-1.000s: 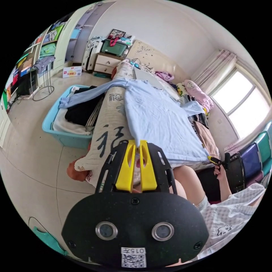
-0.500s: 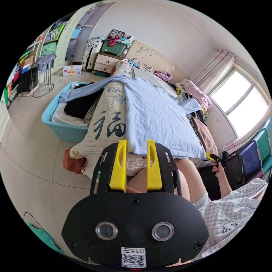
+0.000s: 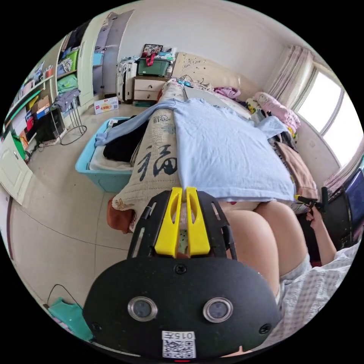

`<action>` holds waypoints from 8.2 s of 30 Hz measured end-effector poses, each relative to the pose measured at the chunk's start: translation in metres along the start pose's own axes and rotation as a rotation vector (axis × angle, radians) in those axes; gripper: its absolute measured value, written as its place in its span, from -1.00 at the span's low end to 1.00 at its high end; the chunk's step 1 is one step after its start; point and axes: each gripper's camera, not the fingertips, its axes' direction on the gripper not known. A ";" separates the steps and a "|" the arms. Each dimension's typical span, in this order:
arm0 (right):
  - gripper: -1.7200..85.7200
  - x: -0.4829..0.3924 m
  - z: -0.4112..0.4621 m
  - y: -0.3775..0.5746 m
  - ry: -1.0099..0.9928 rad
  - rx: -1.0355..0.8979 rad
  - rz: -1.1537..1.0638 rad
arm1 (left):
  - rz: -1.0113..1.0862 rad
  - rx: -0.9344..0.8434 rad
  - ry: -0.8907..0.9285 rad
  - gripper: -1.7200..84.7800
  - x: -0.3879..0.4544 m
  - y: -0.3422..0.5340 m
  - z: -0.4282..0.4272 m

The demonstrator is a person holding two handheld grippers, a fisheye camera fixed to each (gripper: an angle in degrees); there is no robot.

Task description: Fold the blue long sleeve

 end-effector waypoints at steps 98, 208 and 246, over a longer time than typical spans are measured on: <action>-0.90 -0.318 0.278 -0.159 -0.201 -0.108 -0.654 | -0.668 0.064 0.990 -0.49 -0.048 -0.243 0.222; -0.80 0.060 0.213 -0.242 0.312 0.256 0.033 | 0.353 -0.077 0.689 -0.79 -0.022 -0.262 0.070; -0.98 -0.233 0.386 -0.152 -0.221 -0.306 -0.660 | -1.010 0.283 0.043 -0.92 -0.589 -0.304 0.243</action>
